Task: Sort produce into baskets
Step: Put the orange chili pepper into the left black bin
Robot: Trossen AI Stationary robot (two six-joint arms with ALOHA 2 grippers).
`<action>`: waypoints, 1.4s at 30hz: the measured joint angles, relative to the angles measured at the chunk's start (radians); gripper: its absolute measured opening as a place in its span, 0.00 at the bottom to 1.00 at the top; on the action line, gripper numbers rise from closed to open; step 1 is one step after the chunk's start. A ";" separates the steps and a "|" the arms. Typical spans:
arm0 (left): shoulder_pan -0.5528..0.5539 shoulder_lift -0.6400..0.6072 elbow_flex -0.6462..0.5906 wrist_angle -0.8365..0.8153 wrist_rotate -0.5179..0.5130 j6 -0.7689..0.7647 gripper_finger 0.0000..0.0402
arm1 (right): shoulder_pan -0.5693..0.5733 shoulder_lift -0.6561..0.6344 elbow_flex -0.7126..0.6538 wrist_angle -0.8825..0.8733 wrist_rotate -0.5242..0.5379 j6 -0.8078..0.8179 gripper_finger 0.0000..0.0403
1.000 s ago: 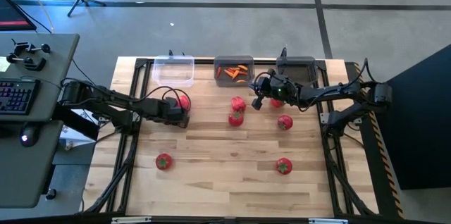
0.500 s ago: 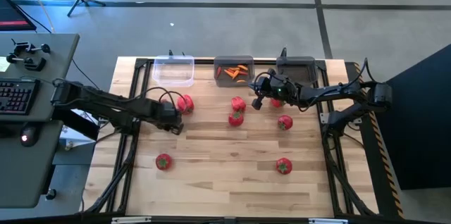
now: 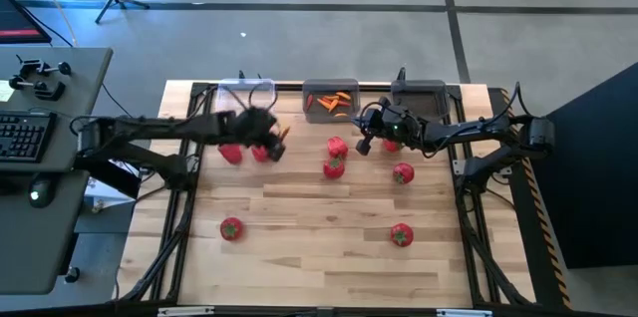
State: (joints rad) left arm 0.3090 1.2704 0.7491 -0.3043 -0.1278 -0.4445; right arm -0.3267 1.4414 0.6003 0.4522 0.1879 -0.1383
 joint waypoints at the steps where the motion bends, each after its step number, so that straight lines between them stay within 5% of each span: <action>1: 0.029 0.030 0.011 0.049 0.000 0.051 0.00 | 0.000 0.000 0.000 0.000 0.000 -0.001 0.00; 7: 0.158 0.246 0.150 0.276 0.097 0.259 0.00 | -0.001 0.000 0.000 -0.002 0.000 -0.001 0.00; 21: 0.257 0.660 0.553 0.172 0.209 0.535 0.00 | -0.001 0.000 0.000 -0.003 0.000 0.010 0.00; 33: 0.295 0.735 0.587 0.113 0.275 0.597 0.01 | -0.001 0.000 0.000 -0.008 0.000 0.026 0.00; 42: 0.293 0.733 0.587 0.113 0.272 0.657 0.17 | -0.001 0.000 0.000 -0.009 0.000 0.027 0.00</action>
State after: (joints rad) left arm 0.6019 2.0036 1.3365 -0.1913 0.1443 0.2123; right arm -0.3275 1.4414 0.6003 0.4430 0.1882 -0.1116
